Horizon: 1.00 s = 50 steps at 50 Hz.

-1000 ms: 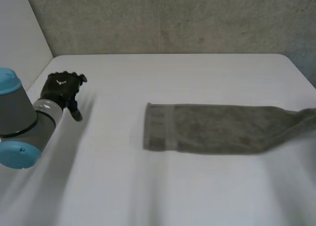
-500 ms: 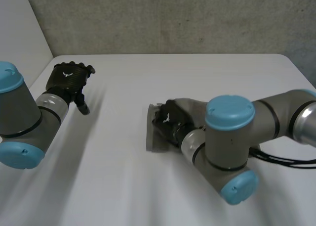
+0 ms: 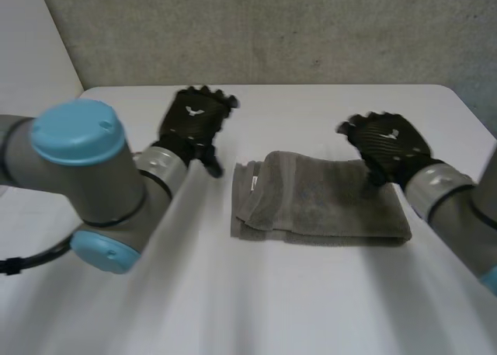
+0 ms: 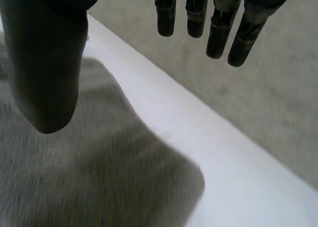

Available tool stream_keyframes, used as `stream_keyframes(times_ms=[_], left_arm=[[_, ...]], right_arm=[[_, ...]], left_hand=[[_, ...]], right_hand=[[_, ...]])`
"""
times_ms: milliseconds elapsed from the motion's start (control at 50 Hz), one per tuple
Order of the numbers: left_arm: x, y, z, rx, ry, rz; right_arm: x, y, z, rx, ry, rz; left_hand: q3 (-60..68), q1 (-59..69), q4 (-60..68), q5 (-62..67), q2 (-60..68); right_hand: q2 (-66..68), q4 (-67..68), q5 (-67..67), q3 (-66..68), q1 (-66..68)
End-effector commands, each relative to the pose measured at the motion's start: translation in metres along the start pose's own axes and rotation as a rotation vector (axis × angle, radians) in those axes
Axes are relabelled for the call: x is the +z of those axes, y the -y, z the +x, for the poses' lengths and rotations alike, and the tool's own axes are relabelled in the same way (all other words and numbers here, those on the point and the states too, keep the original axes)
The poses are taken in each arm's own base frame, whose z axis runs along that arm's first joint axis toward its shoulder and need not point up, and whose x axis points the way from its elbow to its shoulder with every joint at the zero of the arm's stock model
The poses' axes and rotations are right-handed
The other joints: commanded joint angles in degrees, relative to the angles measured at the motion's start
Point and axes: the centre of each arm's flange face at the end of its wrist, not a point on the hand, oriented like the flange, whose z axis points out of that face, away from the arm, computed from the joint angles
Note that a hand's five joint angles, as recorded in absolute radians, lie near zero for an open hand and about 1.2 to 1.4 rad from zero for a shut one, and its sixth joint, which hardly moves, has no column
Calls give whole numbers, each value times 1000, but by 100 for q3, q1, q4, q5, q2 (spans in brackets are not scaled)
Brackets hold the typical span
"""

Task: Fold the towel.

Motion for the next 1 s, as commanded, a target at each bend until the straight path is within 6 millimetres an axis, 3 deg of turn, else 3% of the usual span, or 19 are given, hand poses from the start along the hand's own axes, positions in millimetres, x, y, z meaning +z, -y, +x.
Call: stream_keyframes(times_ms=[20, 60, 160, 300, 340, 400, 440, 560, 600, 720, 760, 780, 820, 840, 880, 940, 980, 1000], left_arm=[[7, -10, 49, -51, -110, -1], [12, -19, 65, -59, -141, -11], [19, -34, 79, -50, -165, -27], [27, -55, 80, -43, -110, -88], [23, -69, 79, -33, -89, -150], [20, -73, 79, -30, -84, -174], [14, -79, 79, -25, -80, -215], [7, -80, 78, -30, -70, -235], [5, -70, 75, -35, -58, -220], [0, -50, 68, -42, -42, -186], [-4, -35, 60, -45, -16, -161], [-4, -35, 60, -45, -15, -161], [-9, -21, 47, -49, 39, -143], [-9, -21, 47, -49, 40, -143], [-13, -8, 35, -53, 97, -126], [-14, -6, 26, -53, 129, -126], [-17, 0, 7, -58, 177, -120], [-17, 0, 7, -58, 177, -120]], right_arm=[[-16, -42, 16, 49, -46, -140], [-22, -56, 15, 24, -48, -182], [-26, -70, 11, -15, -25, -216], [-20, -84, 17, -10, -41, -240], [-14, -96, 16, -15, -38, -267], [-10, -100, 17, -32, -42, -272], [-3, -105, 22, -76, -64, -283], [4, -105, 30, -144, -111, -298], [8, -103, 33, -165, -128, -295], [15, -89, 38, -185, -143, -244], [21, -64, 20, -221, -99, -154], [21, -64, 20, -221, -99, -154], [25, -27, -8, -268, -41, -28], [25, -27, -8, -269, -41, -28], [26, -1, -37, -311, 25, 63], [26, 10, -52, -347, 60, 110], [23, 15, -91, -425, 190, 176], [23, 15, -92, -425, 191, 177]], left_hand=[[-247, -205, -195, -1249, -195], [-247, -205, -195, -1249, -195], [-247, -205, -195, -1249, -195], [-179, -138, -127, -1182, -127], [-179, -138, -127, -1182, -127], [-179, -138, -127, -1182, -127], [-179, -138, -127, -1182, -127], [-179, -138, -127, -1182, -127], [-179, -138, -127, -1182, -127], [-179, -138, -127, -1182, -127], [-196, -155, -144, -1199, -144], [-196, -155, -144, -1199, -144], [-213, -172, -161, -1215, -161], [-213, -172, -161, -1215, -161], [-213, -172, -161, -1215, -161], [-230, -189, -178, -1232, -178], [-247, -205, -194, -1249, -194], [-247, -205, -195, -1249, -195]], right_hand=[[-426, -464, -105, -399, -324], [-426, -464, -105, -399, -324], [18, -19, 340, 45, 120], [1113, 1075, 1434, 1140, 1215], [1716, 1678, 2037, 1743, 1818], [2139, 2101, 2460, 2166, 2241], [3160, 3123, 3482, 3187, 3262], [5166, 5129, 5488, 5193, 5269], [6568, 6531, 6890, 6595, 6670], [6574, 6536, 6895, 6601, 6676], [6574, 6536, 6895, 6601, 6676], [6574, 6536, 6895, 6601, 6676], [6574, 6536, 6895, 6601, 6676], [6574, 6536, 6895, 6601, 6676], [6574, 6536, 6895, 6601, 6676], [6574, 6536, 6895, 6601, 6676], [6574, 6536, 6895, 6601, 6676], [6574, 6536, 6895, 6601, 6676]])
